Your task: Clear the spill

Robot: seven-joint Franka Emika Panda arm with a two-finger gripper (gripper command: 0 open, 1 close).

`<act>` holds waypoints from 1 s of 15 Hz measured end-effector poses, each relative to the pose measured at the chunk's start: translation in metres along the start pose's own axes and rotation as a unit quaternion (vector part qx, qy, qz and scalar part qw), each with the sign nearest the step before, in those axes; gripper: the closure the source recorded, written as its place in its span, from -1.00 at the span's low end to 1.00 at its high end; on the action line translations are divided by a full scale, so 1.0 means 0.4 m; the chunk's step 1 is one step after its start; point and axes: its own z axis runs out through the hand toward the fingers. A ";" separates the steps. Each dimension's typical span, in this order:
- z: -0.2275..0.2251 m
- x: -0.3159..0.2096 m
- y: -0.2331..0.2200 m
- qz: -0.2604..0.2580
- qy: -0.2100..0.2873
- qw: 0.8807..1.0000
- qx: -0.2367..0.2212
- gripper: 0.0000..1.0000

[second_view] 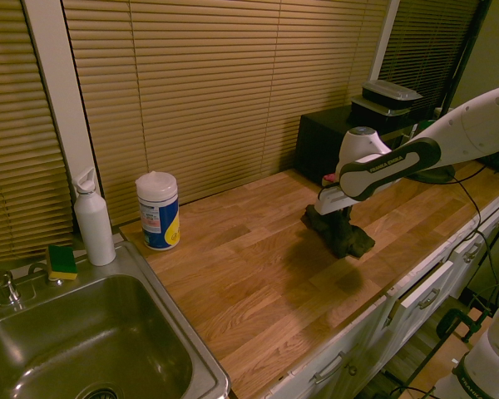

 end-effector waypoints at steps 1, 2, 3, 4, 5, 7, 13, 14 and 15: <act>-0.010 -0.045 -0.032 -0.009 0.001 1.000 -0.001 1.00; -0.021 -0.091 -0.063 -0.016 0.000 1.000 -0.002 1.00; -0.030 -0.131 -0.089 -0.021 -0.001 1.000 -0.003 1.00; -0.035 -0.166 -0.110 -0.027 -0.002 1.000 -0.002 1.00; -0.041 -0.199 -0.129 -0.033 -0.002 0.999 -0.003 1.00; -0.054 -0.265 -0.168 -0.045 -0.002 0.999 -0.002 1.00; -0.113 -0.483 -0.321 -0.083 0.014 0.996 -0.009 1.00; -0.115 -0.508 -0.343 -0.091 0.017 0.996 -0.010 1.00; -0.118 -0.535 -0.364 -0.098 0.020 0.995 -0.012 1.00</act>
